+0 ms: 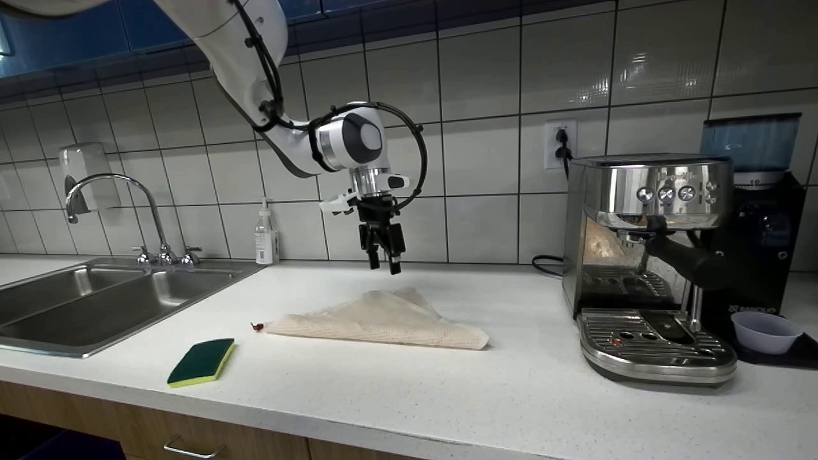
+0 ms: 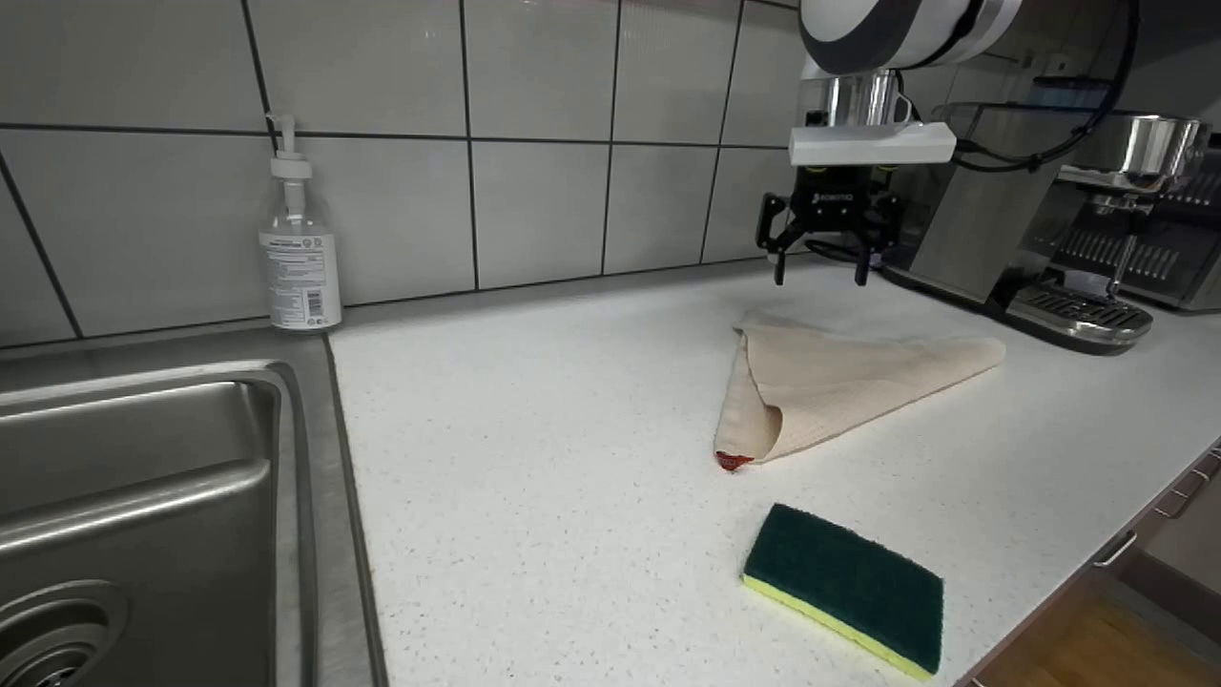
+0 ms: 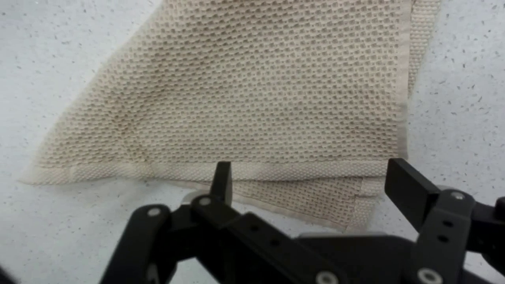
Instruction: Fold the towel twice
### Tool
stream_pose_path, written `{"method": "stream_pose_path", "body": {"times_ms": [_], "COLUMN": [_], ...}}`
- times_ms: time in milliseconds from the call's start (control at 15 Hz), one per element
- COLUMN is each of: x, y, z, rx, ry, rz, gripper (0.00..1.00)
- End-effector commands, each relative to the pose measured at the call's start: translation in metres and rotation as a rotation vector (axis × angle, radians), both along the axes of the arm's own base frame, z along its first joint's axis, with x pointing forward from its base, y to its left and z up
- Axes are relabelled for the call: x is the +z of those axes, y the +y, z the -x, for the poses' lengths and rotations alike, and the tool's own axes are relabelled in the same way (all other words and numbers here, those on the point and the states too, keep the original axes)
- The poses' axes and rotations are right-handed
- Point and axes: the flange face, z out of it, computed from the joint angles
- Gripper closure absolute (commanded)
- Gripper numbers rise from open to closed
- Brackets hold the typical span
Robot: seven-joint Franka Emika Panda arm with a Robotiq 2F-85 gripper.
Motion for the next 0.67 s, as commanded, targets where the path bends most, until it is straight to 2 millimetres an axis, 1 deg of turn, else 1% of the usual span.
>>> {"method": "stream_pose_path", "body": {"times_ms": [0, 600], "x": [0.001, -0.014], "y": [-0.016, -0.058], "z": [0.015, 0.049], "rx": [-0.055, -0.169], "ry": [0.024, 0.058], "rz": [-0.016, -0.043], "gripper": [0.00, 0.00]}}
